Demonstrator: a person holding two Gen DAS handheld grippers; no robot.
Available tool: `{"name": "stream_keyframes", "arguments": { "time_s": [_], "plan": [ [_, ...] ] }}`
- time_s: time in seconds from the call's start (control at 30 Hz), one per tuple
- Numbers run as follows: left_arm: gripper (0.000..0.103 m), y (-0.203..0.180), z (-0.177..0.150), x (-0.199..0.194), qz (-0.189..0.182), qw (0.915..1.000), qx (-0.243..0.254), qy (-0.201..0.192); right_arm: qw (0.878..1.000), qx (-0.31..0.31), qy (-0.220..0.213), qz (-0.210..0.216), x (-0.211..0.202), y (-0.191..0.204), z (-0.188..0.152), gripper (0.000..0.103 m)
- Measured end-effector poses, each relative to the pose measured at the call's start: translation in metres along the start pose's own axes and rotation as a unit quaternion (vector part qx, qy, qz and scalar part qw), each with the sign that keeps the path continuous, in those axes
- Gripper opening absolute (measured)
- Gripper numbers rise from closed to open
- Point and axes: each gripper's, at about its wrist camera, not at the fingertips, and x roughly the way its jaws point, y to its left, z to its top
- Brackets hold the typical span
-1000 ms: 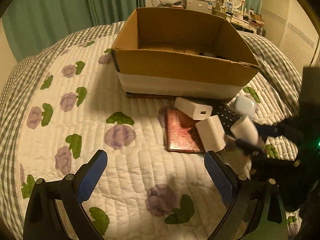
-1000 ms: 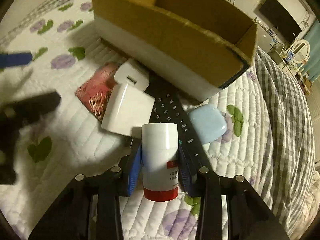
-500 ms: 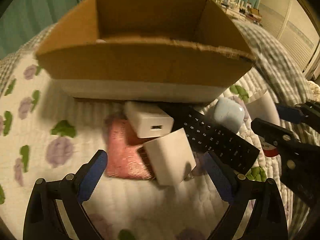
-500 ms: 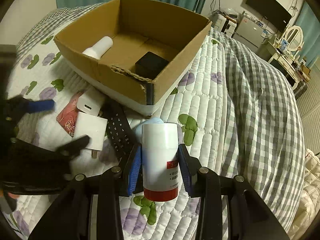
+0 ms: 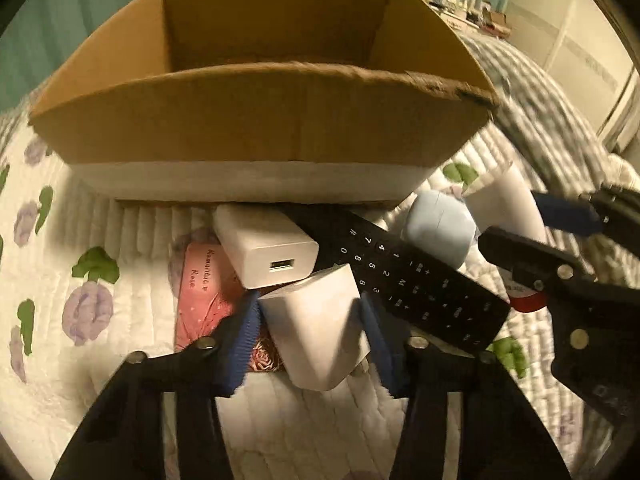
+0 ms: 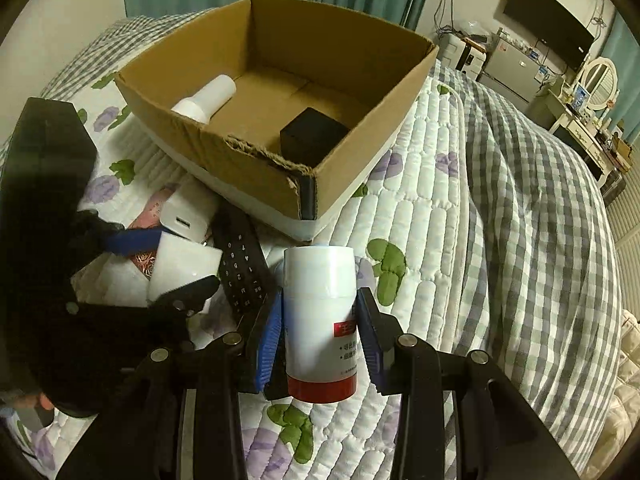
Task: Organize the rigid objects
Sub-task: 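Grasp the white charger with the left gripper while the right holds the bottle, then lower the charger into the box and open the left gripper while the right carries the bottle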
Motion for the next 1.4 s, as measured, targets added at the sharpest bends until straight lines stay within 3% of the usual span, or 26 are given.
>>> {"name": "stream_keyframes", "arguments": {
  "time_s": [0.1,0.17,0.27,0.43,0.7,0.93,1.13,1.4],
  "plan": [
    [0.035,0.008,0.002,-0.011,-0.034,0.9994,-0.009,-0.007,1.000,0.000,-0.006,-0.003,-0.005,0.001,0.003,0.036],
    [0.035,0.011,0.006,-0.007,-0.073,0.9971,-0.017,0.009,1.000,0.002,-0.010,-0.003,-0.009,0.001,0.006,0.036],
    [0.034,0.008,0.007,0.008,-0.047,0.9985,-0.010,0.027,1.000,0.004,-0.014,-0.005,-0.012,0.001,0.010,0.036],
    [0.031,0.012,0.004,-0.002,-0.053,0.9983,-0.016,0.017,1.000,0.001,-0.017,-0.006,-0.014,0.001,0.009,0.036],
    [0.030,0.008,0.002,-0.069,-0.021,0.9993,0.003,-0.032,1.000,0.005,-0.019,-0.008,-0.026,0.004,0.012,0.036],
    [0.030,0.004,0.001,-0.126,0.003,0.9956,0.052,-0.077,0.999,0.007,-0.049,-0.022,-0.075,0.008,0.034,0.036],
    [0.030,0.014,0.039,-0.156,0.009,0.9913,0.062,-0.115,0.995,0.007,-0.089,-0.035,-0.122,0.006,0.067,0.036],
    [0.030,0.031,0.100,-0.142,0.035,0.9880,0.077,-0.129,0.990,0.031,-0.132,-0.028,-0.130,-0.005,0.129,0.036]
  ]
}}
